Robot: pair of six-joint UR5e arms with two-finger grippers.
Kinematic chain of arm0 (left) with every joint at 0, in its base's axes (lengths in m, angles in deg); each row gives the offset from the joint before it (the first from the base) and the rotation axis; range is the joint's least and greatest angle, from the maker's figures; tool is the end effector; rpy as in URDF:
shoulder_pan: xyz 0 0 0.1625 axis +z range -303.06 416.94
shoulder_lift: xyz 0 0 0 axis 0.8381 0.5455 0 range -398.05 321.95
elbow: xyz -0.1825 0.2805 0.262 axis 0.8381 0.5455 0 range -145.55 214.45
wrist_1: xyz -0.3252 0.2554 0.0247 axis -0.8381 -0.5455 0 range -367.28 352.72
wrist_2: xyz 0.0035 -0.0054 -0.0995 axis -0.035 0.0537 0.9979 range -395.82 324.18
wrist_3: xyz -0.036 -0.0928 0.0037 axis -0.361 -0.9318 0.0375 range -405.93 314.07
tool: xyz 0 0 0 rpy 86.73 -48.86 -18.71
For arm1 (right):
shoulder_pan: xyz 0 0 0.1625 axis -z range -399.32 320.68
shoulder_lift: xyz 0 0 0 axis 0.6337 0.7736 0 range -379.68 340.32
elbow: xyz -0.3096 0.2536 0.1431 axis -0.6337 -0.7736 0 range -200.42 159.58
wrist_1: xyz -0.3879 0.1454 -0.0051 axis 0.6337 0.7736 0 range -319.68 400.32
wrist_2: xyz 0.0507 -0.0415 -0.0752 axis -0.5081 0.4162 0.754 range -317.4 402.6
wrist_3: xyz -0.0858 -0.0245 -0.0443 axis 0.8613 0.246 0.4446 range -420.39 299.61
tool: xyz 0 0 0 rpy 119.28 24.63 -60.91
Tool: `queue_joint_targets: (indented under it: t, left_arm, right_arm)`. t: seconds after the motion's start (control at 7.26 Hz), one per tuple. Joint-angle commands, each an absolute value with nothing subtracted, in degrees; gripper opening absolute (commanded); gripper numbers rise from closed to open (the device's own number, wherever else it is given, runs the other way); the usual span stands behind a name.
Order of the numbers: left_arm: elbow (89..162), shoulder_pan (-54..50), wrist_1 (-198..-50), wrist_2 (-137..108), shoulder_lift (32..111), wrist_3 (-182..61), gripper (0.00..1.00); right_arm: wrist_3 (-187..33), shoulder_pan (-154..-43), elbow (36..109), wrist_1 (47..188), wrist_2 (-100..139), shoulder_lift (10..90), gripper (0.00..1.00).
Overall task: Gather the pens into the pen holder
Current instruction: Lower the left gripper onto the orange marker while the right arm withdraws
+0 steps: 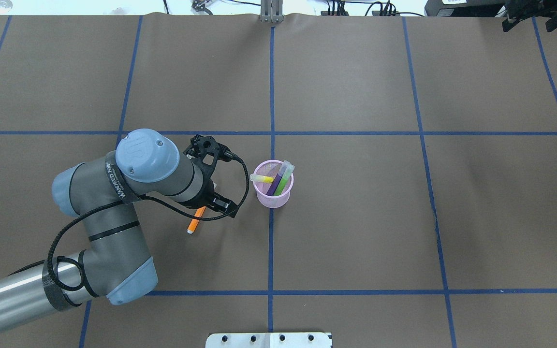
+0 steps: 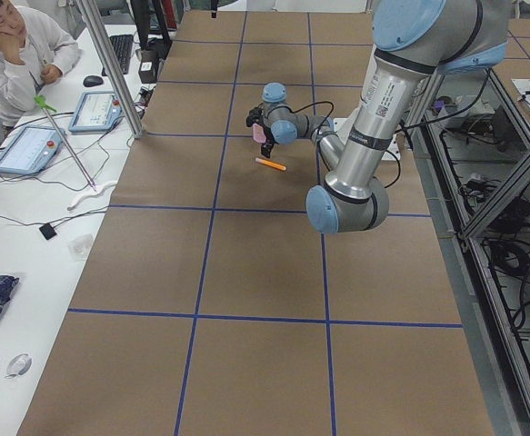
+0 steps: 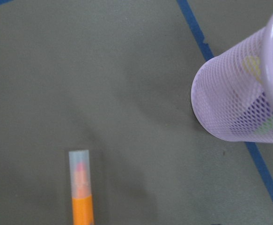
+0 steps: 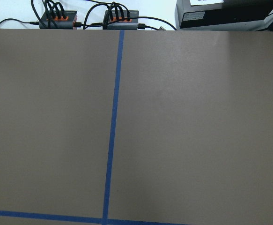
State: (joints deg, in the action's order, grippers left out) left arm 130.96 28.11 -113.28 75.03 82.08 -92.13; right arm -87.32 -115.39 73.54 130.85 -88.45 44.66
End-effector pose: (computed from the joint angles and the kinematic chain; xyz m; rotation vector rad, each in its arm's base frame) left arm 0.5333 -0.4052 0.2732 0.2674 0.9380 0.4074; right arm -0.0903 -0.6460 0.3688 0.2102 -0.8250 0.0311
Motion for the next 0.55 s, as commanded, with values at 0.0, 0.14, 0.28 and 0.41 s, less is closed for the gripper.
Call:
queue_joint_targets:
  t: [0.0,0.14,0.28,0.41]
  left_arm:
    - [128.5,28.0,-113.0,71.6,82.4,-92.5,0.85]
    - [127.6,27.8,-113.1,71.2,82.4,-92.6,0.81]
    - [127.6,27.6,-113.0,71.1,82.4,-92.7,0.75]
    - [127.5,27.6,-113.0,71.1,82.4,-92.9,0.64]
  right_arm:
    - [-86.1,-115.8,73.4,130.8,-88.7,46.3,1.00]
    - [-82.8,-116.7,73.4,130.8,-88.7,47.6,1.00]
    - [-82.4,-117.1,73.4,130.8,-88.7,48.1,1.00]
    - [-82.4,-117.1,73.4,130.8,-88.7,48.1,1.00]
